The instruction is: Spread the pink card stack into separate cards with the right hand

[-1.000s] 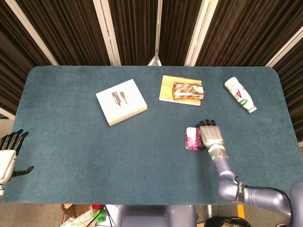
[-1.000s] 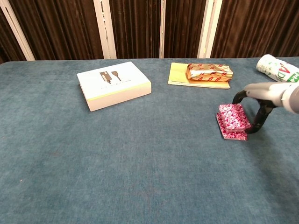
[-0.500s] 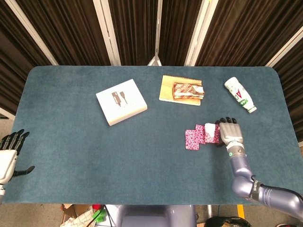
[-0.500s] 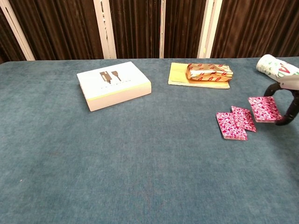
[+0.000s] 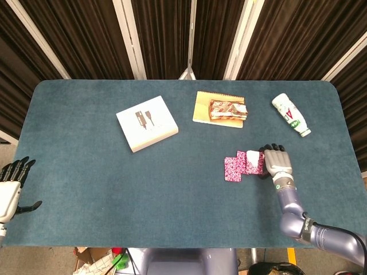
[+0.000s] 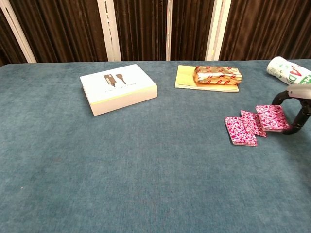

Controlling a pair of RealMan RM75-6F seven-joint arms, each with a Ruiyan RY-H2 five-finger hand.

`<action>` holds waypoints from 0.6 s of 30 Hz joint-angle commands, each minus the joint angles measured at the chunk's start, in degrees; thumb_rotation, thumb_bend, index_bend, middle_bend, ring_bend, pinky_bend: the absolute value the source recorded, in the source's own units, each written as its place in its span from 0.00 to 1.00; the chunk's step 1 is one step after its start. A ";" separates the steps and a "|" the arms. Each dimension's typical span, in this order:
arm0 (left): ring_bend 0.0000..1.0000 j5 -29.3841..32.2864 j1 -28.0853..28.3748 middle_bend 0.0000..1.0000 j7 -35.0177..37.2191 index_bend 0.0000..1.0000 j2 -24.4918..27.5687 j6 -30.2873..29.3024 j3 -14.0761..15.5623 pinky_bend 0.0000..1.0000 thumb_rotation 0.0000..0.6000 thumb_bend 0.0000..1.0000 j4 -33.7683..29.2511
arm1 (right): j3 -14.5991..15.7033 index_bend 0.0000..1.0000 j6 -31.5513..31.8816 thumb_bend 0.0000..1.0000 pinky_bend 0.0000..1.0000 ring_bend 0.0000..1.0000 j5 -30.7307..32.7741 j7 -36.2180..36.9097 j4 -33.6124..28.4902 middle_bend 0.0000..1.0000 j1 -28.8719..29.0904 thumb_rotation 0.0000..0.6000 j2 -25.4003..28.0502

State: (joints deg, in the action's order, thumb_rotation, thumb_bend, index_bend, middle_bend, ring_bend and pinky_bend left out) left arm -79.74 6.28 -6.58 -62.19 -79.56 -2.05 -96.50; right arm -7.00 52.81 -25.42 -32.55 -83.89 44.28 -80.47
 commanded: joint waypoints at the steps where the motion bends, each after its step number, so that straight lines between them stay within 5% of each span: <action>1: 0.00 0.06 -0.01 0.00 0.03 0.00 0.08 0.04 0.02 0.00 1.00 0.02 -0.04 | 0.30 0.53 0.24 0.24 0.00 0.00 0.17 -0.59 0.66 0.16 0.19 1.00 -0.47; 10: 0.00 0.36 0.11 0.00 -0.17 0.00 0.24 0.50 0.09 0.00 1.00 0.02 -0.22 | 0.64 0.49 -0.44 0.24 0.00 0.00 1.32 -0.78 1.82 0.16 0.04 1.00 -1.28; 15: 0.00 0.46 0.16 0.00 -0.66 0.00 0.17 0.52 0.10 0.00 1.00 0.02 -0.36 | 0.89 0.08 -0.66 0.24 0.00 0.00 1.04 -1.26 1.26 0.03 0.24 1.00 -1.17; 18: 0.00 0.77 0.19 0.00 -0.82 0.00 0.27 0.76 0.11 0.00 1.00 0.02 -0.48 | 1.00 0.00 -0.57 0.24 0.00 0.00 1.52 -1.79 0.57 0.00 0.42 1.00 -0.69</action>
State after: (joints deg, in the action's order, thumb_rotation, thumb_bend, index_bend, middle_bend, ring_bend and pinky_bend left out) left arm -79.01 6.47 -7.38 -61.94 -78.82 -1.94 -96.96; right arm -6.06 52.21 -24.09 -34.16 -83.12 44.63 -81.33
